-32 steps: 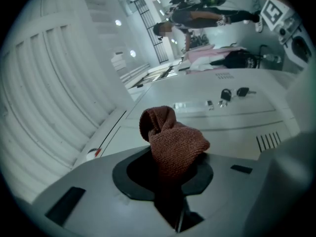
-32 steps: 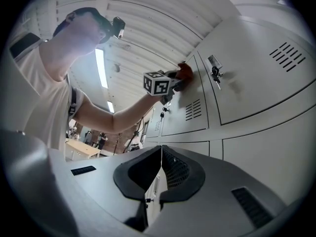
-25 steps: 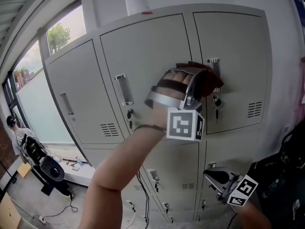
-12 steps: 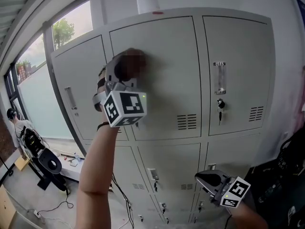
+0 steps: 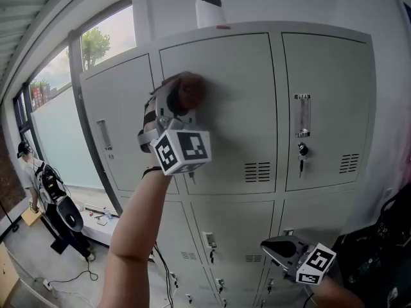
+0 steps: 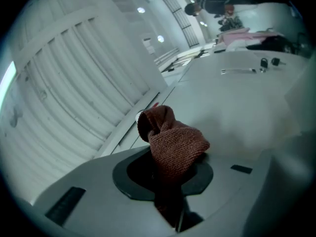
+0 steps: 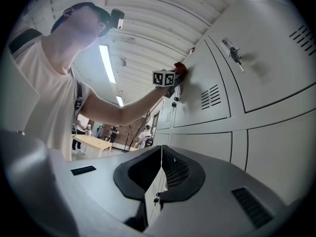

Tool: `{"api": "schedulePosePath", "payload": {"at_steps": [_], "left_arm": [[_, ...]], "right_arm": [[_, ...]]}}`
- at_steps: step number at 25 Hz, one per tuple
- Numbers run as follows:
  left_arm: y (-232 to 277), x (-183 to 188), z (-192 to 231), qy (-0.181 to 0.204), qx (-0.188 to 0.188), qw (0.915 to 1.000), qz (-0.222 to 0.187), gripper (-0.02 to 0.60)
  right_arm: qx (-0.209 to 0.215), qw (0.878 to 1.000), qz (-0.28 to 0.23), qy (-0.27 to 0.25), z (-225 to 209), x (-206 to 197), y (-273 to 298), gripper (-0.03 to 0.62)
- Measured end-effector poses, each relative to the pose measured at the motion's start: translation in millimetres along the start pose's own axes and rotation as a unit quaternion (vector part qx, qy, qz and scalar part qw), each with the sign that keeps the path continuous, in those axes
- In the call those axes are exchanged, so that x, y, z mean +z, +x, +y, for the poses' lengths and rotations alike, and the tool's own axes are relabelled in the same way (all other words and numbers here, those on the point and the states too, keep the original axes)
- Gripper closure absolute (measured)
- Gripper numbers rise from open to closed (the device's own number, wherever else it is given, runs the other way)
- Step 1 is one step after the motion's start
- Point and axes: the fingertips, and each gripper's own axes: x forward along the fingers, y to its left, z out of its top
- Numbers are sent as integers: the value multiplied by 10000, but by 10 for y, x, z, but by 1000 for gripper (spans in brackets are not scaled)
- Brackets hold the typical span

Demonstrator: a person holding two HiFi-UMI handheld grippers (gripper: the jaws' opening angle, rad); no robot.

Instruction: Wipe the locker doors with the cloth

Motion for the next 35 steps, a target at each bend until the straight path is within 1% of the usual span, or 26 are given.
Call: {"api": "schedulePosePath", "payload": {"at_steps": [2,5,7,9,11,12,13,15,16,19,21,24,27,29,31,32,33,35], "left_arm": [[79,366,-214,472,-180,9981,-341,509],[189,919,-592,787,-685,9916,-765,511],[209,1272,-909,1030,-1094,9834,-1012,511],[175,1567,-1219,1263,-1448,9734,-1244,511],[148,1727,-1403,1428,-1614,9668,-1370,509],[156,1746,-1419,1412,-1626,9667,-1381,509],[177,1730,-1384,1261,-1621,9691,-1364,509],[238,1623,-1203,733,-1539,9774,-1249,509],[275,1537,-1076,519,-1422,9817,-1155,509],[369,1161,-586,116,-891,9925,-824,509],[390,837,-243,-177,-553,9968,-552,509],[348,299,208,-673,-50,9976,-156,509],[249,-177,529,-1063,473,9931,159,509],[195,-382,691,-1194,744,9896,298,509],[178,-438,767,-1248,856,9878,359,509],[187,-410,761,-1210,859,9883,355,509],[207,-342,721,-1098,818,9901,316,511],[277,-84,529,-710,595,9956,123,511]], "right_arm": [[-28,10000,37,-55,-22,16,-28,576],[-109,9999,50,-105,-67,47,-94,576],[-191,9997,52,-107,-90,48,-149,576],[-264,9996,46,-91,-98,38,-194,576],[-309,9995,51,-74,-105,26,-222,576],[-321,9994,56,-72,-112,24,-230,576],[-331,9994,63,-74,-120,25,-237,577],[-361,9993,79,-77,-134,28,-260,577],[-378,9992,87,-78,-140,29,-269,576],[-346,9993,122,-89,-144,18,-226,577],[-254,9995,148,-101,-131,2,-159,576],[-117,9997,188,-90,-91,-25,-54,577],[-37,9997,223,-78,-39,-59,5,577],[39,9997,241,-99,-27,-71,59,576],[100,9996,235,-108,-31,-74,113,577],[122,9996,220,-102,-35,-75,133,576],[132,9997,201,-89,-39,-76,144,576],[97,9998,171,-51,-51,-87,127,576]]}}
